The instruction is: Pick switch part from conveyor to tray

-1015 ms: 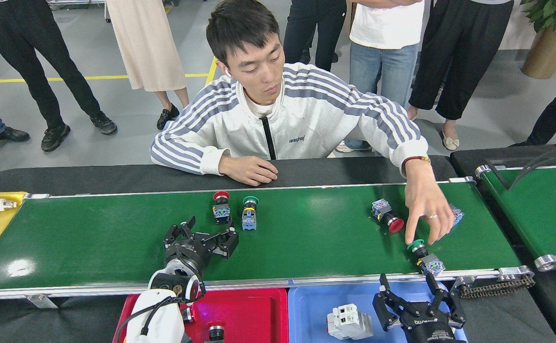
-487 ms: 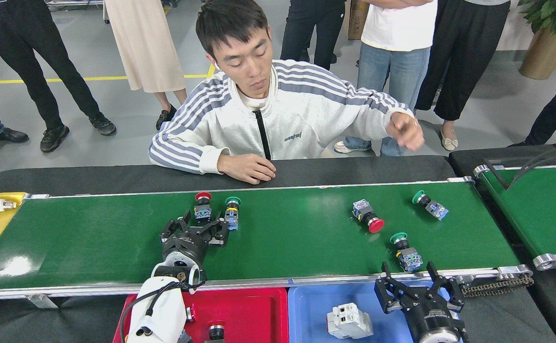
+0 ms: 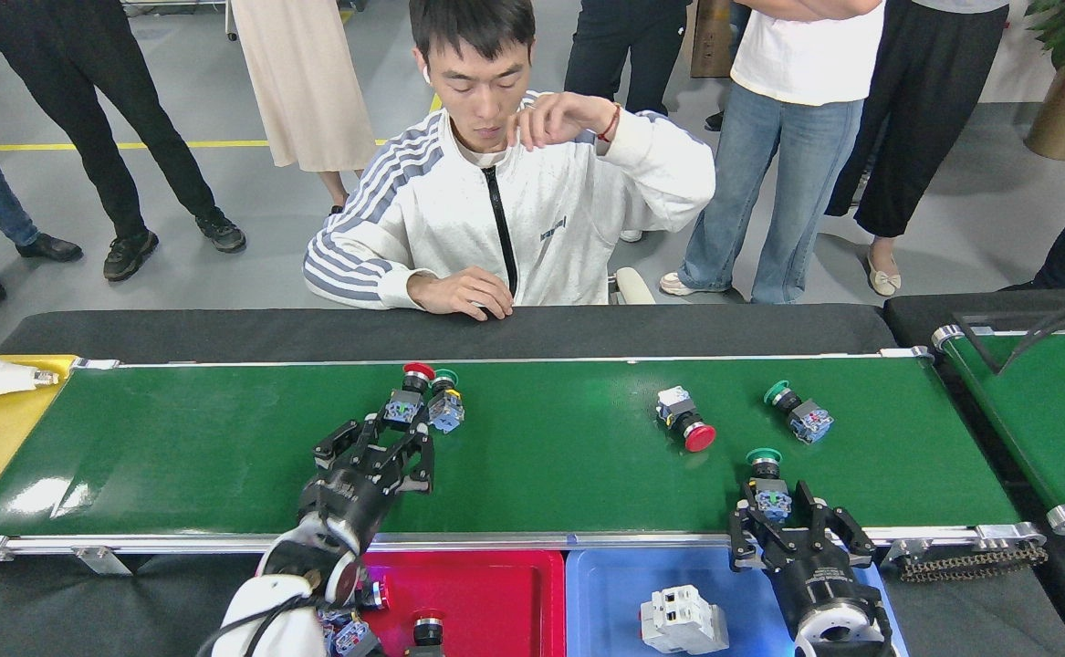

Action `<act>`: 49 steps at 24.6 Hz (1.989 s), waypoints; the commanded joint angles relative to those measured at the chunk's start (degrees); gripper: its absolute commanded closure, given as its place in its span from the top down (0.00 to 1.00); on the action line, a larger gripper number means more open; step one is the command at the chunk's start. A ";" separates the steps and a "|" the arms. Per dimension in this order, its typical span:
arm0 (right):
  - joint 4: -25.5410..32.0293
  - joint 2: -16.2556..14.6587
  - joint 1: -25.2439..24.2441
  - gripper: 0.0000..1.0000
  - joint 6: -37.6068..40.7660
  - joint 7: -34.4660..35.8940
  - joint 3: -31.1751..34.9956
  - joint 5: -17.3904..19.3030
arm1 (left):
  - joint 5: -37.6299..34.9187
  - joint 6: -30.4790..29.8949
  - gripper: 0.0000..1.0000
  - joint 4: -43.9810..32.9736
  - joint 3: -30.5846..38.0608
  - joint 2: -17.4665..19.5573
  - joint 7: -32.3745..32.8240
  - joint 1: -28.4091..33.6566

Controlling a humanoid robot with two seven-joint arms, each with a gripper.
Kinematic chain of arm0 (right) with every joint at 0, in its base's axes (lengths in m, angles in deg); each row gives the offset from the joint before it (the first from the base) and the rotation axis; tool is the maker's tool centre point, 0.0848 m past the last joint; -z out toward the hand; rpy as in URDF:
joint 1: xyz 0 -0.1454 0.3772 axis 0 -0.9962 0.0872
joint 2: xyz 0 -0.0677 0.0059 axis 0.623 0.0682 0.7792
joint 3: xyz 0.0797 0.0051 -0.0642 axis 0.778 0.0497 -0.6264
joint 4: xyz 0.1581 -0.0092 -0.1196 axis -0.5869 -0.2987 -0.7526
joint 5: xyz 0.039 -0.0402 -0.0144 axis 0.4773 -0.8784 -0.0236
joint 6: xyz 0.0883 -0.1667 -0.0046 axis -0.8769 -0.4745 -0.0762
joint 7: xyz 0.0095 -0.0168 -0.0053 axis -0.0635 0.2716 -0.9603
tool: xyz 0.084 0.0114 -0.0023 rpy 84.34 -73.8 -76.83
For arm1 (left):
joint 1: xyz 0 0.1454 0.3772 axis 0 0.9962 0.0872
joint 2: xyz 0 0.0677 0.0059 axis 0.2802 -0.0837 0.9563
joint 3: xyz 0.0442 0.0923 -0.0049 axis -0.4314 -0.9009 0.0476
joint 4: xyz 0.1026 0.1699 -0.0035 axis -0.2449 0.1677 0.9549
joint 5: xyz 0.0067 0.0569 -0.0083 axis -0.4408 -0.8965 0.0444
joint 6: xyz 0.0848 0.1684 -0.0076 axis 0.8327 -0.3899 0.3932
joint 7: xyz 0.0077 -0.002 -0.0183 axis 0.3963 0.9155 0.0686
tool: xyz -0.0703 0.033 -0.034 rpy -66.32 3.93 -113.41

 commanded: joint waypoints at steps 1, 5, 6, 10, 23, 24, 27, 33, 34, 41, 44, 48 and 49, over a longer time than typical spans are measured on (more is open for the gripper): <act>2.08 -0.21 0.20 0.02 2.02 1.21 -1.21 0.11 | 3.68 -9.41 0.14 -5.36 1.58 2.45 -0.42 4.16; 7.62 0.23 -1.29 0.02 8.52 1.47 -8.50 0.20 | 6.76 -9.41 0.95 -8.78 3.77 3.33 0.10 11.71; 8.23 0.41 -1.29 0.02 10.81 1.47 -10.44 0.20 | 6.76 -9.41 1.00 -8.87 4.74 2.98 0.02 12.24; 8.67 3.66 -1.21 0.74 22.32 2.79 -19.49 0.20 | 6.93 -9.41 1.00 -9.05 6.23 2.54 0.02 13.74; 9.99 5.59 -6.48 1.00 9.41 8.24 -7.01 1.52 | 6.49 14.05 1.00 -7.20 19.07 -0.63 -0.25 12.15; 9.99 5.50 -7.27 1.00 6.07 8.24 -4.46 1.43 | 6.49 14.05 1.00 -7.38 18.45 -0.63 -0.25 12.07; 9.99 4.80 -9.82 1.00 0.35 8.15 -0.15 1.43 | 4.12 14.32 1.00 -7.38 18.19 -0.71 0.02 10.13; 8.15 3.92 -5.25 1.00 -0.17 5.25 -0.07 0.82 | -4.58 14.76 1.00 3.96 14.32 -1.59 0.28 -4.81; 6.39 3.92 -2.35 1.00 -0.17 3.84 -0.24 0.47 | -4.67 14.84 1.00 6.95 13.71 -1.51 0.28 -7.09; -8.99 4.01 14.18 1.00 -0.09 -0.64 -6.48 0.64 | -4.76 16.25 1.00 21.63 13.27 -0.89 0.28 -17.38; -14.35 4.80 17.95 1.00 -0.17 -1.52 -8.85 0.82 | -4.76 18.98 1.00 26.63 12.83 -0.89 0.28 -20.19; -22.78 7.17 23.13 1.00 -0.35 -1.52 -11.32 0.82 | -4.76 24.60 1.00 35.24 9.23 0.16 -0.42 -26.07; -25.69 7.97 25.07 1.00 -0.35 -1.43 -11.49 0.82 | -4.76 26.27 1.00 37.62 8.43 0.60 -0.60 -27.40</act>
